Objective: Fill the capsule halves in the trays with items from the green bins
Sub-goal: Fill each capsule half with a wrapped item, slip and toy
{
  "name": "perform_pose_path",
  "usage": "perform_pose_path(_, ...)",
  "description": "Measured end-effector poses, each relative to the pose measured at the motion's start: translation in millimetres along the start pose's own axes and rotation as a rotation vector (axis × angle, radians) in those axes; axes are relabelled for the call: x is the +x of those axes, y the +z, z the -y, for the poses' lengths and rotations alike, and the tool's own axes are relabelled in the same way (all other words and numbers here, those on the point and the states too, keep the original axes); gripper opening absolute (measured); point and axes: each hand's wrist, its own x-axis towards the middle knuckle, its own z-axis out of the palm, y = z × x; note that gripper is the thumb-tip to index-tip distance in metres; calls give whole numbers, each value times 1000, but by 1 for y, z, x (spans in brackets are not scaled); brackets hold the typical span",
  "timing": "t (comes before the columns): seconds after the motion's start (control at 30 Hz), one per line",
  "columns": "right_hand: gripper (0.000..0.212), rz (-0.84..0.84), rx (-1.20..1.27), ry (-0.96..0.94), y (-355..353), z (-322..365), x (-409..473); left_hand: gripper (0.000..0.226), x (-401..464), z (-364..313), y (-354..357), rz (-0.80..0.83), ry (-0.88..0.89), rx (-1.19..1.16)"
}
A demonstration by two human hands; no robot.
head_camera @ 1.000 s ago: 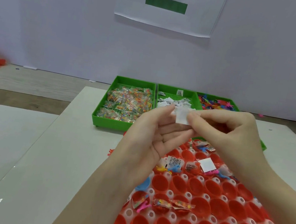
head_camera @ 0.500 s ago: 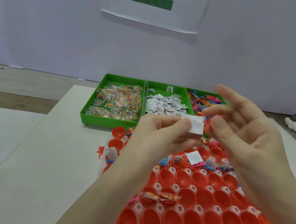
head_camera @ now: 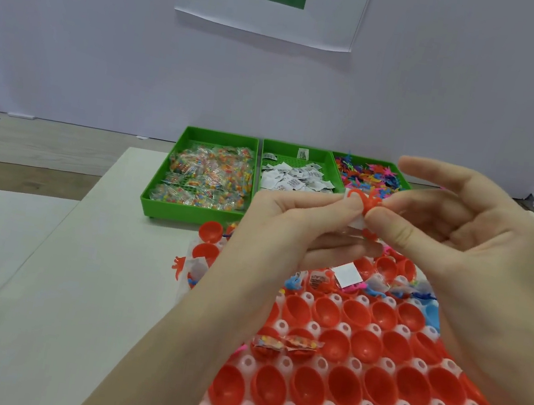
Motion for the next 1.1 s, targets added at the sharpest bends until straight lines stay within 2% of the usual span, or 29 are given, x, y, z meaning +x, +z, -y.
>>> perform_pose_path(0.13, 46, 39, -5, 12, -2, -1, 2, 27, 1, -1, -8, 72, 0, 71)
perform_pose_path(0.33, 51, 100, -172, -20, -9, -3, 2, 25, 2, 2, -13, 113, -3, 157)
perform_pose_path(0.43, 59, 112, -258, -3, -9, -6, -1, 21, 3, 7, -10, 85, 20, 207)
perform_pose_path(0.5, 56, 54, -258, 4, -9, -8, -4, 19, 4, 11, -7, 35, 57, 222)
perform_pose_path(0.57, 53, 7, -189, 74, -8, -11, -6, 18, 5, 14, -5, -9, 87, 266)
perform_pose_path(0.67, 44, 66, -73, 234, -9, -16, -10, 14, 6, 15, -7, -20, 85, 314)
perform_pose_path(0.73, 28, 123, -74, 256, -12, -21, -13, 12, 7, 18, -9, -29, 71, 484)
perform_pose_path(0.8, 14, 154, -85, 270, -15, -27, -16, 5, 8, 21, -9, -39, 41, 759)
perform_pose_path(0.83, 14, 175, -101, 281, -17, -31, -17, 3, 8, 23, -10, -32, 26, 898)
perform_pose_path(0.93, 21, 280, -245, 331, -20, -39, -20, 24, 9, 24, -13, 71, -60, 1237)
perform_pose_path(1.1, 28, 430, -524, 285, -19, -48, -27, 19, 7, 27, -17, 205, -200, 1389)
